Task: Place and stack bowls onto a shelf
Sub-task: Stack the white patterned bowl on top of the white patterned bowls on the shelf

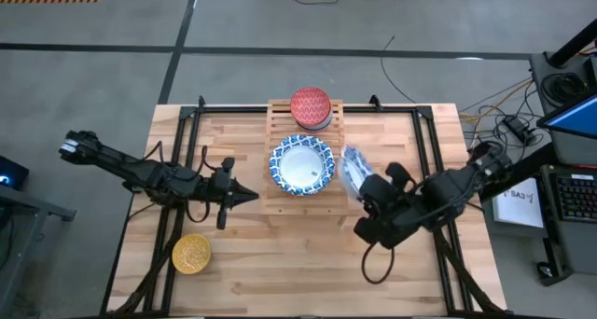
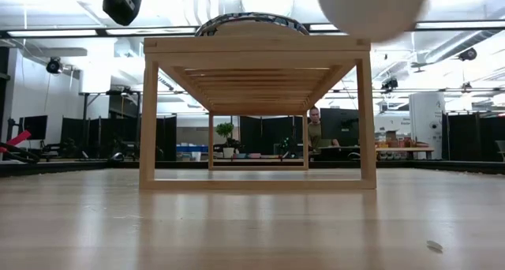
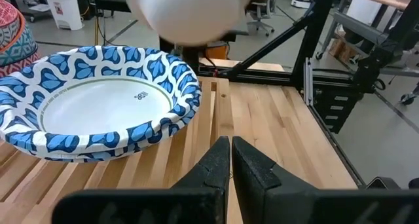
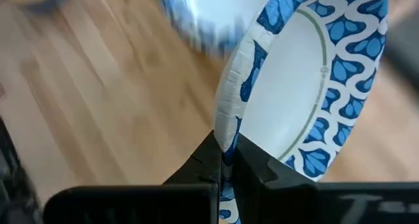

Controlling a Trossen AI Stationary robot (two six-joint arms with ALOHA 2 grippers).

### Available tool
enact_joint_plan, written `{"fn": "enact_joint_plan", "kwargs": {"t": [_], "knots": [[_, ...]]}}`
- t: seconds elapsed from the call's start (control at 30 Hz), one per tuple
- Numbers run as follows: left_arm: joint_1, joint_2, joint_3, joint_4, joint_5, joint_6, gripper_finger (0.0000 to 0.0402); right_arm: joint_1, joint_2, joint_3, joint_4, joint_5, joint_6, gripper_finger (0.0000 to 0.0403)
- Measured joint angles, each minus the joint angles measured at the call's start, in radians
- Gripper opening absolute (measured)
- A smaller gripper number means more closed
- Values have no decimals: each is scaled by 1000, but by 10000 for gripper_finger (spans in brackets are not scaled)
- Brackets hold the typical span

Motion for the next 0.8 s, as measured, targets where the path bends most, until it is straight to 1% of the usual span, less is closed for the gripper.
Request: {"fn": "enact_joint_plan", "kwargs": {"t": [0.07, 0.17, 0.33, 0.47, 0.57, 0.8], "knots": [[0, 0, 0, 0, -1, 0, 0, 0, 0, 45, 28, 65, -110, 11], [0, 0, 0, 0, -25, 0, 0, -5, 0, 89, 109, 113, -354, 11], [0, 0, 0, 3, -51, 3, 0, -27, 0, 86, 299, 118, -812, 11], [0, 0, 0, 3, -51, 4, 0, -51, 2, 59, 362, 118, -1126, 11], [0, 0, 0, 3, -51, 4, 0, -81, 8, 40, 374, 117, -1250, 11], [0, -1, 0, 2, -50, 1, 0, -167, 62, 5, 361, 119, -1309, 11]]}}
